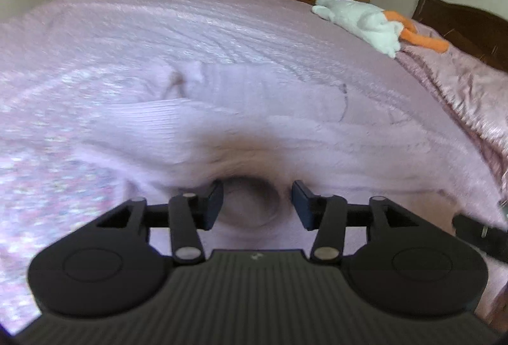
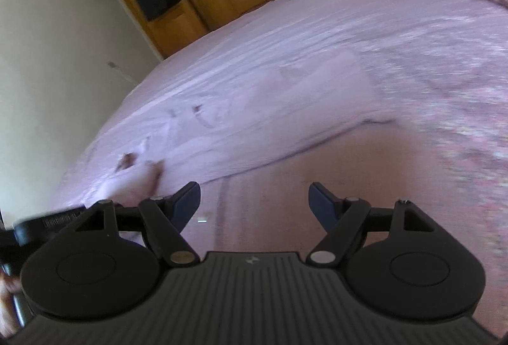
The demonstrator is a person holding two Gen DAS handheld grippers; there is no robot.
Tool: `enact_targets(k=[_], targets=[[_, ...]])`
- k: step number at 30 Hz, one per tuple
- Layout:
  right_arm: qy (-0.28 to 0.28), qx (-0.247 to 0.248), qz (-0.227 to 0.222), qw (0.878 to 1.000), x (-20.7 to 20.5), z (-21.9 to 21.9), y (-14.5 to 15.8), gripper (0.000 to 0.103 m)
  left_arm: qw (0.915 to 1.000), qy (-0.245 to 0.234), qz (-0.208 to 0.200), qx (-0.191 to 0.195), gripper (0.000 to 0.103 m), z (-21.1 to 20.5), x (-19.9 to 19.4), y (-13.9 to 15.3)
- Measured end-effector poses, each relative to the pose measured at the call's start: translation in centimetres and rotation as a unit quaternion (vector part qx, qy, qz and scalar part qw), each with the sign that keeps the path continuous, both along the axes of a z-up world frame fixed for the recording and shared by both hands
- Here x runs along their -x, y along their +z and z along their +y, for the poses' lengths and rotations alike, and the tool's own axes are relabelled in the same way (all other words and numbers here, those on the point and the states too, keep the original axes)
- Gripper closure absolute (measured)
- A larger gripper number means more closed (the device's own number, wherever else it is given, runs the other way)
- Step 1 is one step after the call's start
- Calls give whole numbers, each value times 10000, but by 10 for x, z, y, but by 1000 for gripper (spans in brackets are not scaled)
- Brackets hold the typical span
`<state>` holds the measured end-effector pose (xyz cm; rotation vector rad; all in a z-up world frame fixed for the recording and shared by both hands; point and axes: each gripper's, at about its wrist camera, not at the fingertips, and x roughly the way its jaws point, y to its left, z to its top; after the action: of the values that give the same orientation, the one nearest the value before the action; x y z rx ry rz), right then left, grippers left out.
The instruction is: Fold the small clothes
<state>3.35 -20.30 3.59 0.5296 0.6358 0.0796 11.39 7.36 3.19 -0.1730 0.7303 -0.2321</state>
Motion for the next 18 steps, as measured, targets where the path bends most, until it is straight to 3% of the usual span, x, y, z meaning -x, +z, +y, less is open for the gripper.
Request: enact_targets(k=[6,12,18], targets=[[754,-308,185,9965,-46,51,5,22,9978,299,-17,-585,53,21,21,-2],[1428,-437,567,9872,-103,102,0,22,9981,435,193,-397,53,44,23,-11],[1706,-165,1043,9797,-141,137,-10,23,9987,368,128,-330,53,45,19,-14]])
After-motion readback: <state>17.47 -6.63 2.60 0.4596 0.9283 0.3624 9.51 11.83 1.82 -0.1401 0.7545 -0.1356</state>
